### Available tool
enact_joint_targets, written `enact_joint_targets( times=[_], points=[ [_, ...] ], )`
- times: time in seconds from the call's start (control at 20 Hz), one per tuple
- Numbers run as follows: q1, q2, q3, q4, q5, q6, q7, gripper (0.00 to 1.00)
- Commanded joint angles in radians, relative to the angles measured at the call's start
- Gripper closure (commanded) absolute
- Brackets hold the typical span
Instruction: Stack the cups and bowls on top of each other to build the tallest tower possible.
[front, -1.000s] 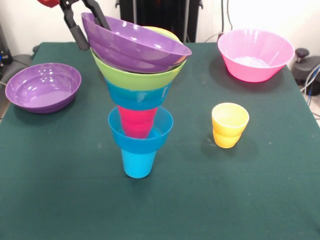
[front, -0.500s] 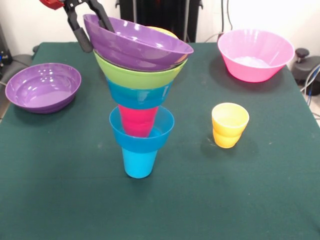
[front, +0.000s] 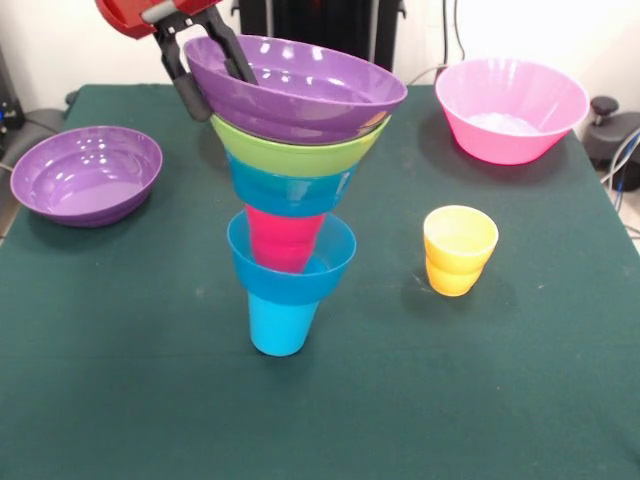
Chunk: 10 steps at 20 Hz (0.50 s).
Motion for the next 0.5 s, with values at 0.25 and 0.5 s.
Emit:
enact_joint_targets(
  times=[0.25,0.5],
  points=[
    [0.078,0.087,-0.069,-0.120,-0.079,0.025,-0.243,0.00],
    [0.085,0.118,-0.068,-0.192,-0.077,0.074,-0.295,0.00]
  ],
)
